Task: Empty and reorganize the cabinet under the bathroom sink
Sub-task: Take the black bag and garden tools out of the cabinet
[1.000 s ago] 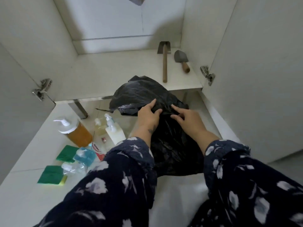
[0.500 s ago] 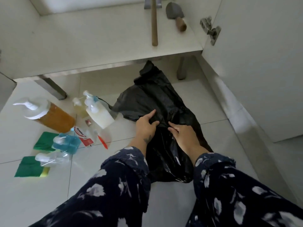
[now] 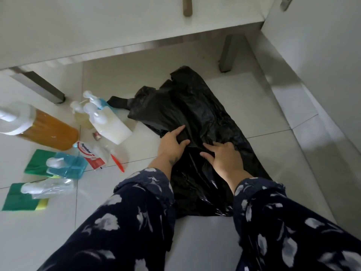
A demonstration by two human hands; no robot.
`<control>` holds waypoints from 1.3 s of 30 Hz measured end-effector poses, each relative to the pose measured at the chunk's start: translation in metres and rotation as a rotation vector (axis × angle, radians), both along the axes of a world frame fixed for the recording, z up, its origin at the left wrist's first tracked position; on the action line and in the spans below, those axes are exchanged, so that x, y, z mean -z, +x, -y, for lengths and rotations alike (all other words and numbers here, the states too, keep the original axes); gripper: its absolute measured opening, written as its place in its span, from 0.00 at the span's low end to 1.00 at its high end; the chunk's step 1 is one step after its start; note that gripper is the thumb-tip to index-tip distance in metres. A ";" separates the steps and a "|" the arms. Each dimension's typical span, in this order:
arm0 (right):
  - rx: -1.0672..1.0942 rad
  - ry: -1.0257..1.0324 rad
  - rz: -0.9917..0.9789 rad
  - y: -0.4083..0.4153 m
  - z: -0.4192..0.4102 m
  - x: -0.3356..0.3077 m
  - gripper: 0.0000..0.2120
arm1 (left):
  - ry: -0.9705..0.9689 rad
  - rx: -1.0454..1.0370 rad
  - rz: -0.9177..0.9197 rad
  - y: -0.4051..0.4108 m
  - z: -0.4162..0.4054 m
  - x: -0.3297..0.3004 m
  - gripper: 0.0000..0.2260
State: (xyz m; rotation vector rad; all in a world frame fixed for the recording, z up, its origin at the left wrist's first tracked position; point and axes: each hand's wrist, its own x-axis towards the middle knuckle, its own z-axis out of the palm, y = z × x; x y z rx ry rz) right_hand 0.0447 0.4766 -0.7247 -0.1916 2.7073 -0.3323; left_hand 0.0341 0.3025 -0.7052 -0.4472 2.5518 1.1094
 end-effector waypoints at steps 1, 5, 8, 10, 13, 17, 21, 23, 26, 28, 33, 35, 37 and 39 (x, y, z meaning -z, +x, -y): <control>0.000 0.000 0.013 -0.001 0.000 -0.009 0.25 | -0.011 0.007 0.014 0.001 0.001 -0.008 0.27; -0.012 -0.037 0.003 -0.004 0.001 -0.054 0.24 | -0.087 0.076 0.103 0.001 0.006 -0.044 0.29; 0.019 -0.109 -0.015 -0.009 0.000 -0.099 0.23 | -0.117 0.079 0.113 0.001 0.010 -0.082 0.29; 0.004 -0.119 -0.064 -0.017 -0.002 -0.128 0.22 | -0.128 0.076 0.063 -0.001 0.010 -0.110 0.28; -0.008 -0.141 -0.134 -0.037 -0.004 -0.163 0.21 | -0.106 0.060 -0.053 -0.015 0.008 -0.148 0.26; -0.023 -0.170 -0.219 -0.088 0.005 -0.192 0.20 | -0.066 0.002 -0.175 -0.057 0.004 -0.176 0.22; -0.012 -0.211 -0.363 -0.171 0.024 -0.211 0.18 | -0.114 -0.036 -0.307 -0.133 0.007 -0.189 0.20; 0.014 -0.231 -0.395 -0.220 0.031 -0.213 0.18 | -0.129 -0.020 -0.342 -0.179 0.010 -0.192 0.20; 0.058 -0.196 -0.457 -0.294 0.038 -0.210 0.19 | -0.117 0.008 -0.376 -0.246 0.010 -0.193 0.21; 0.070 -0.130 -0.451 -0.337 0.041 -0.207 0.21 | -0.098 0.022 -0.369 -0.283 0.008 -0.188 0.22; 0.140 0.024 -0.359 -0.412 0.038 -0.188 0.21 | -0.147 0.062 -0.270 -0.343 0.007 -0.173 0.25; 0.187 0.022 -0.354 -0.430 0.037 -0.180 0.17 | -0.136 0.049 -0.242 -0.356 0.012 -0.172 0.24; 0.238 -0.001 -0.380 -0.438 0.038 -0.174 0.15 | -0.084 0.032 -0.191 -0.366 0.015 -0.172 0.28; 0.269 -0.013 -0.439 -0.441 0.040 -0.172 0.14 | -0.050 0.021 -0.127 -0.373 0.015 -0.172 0.31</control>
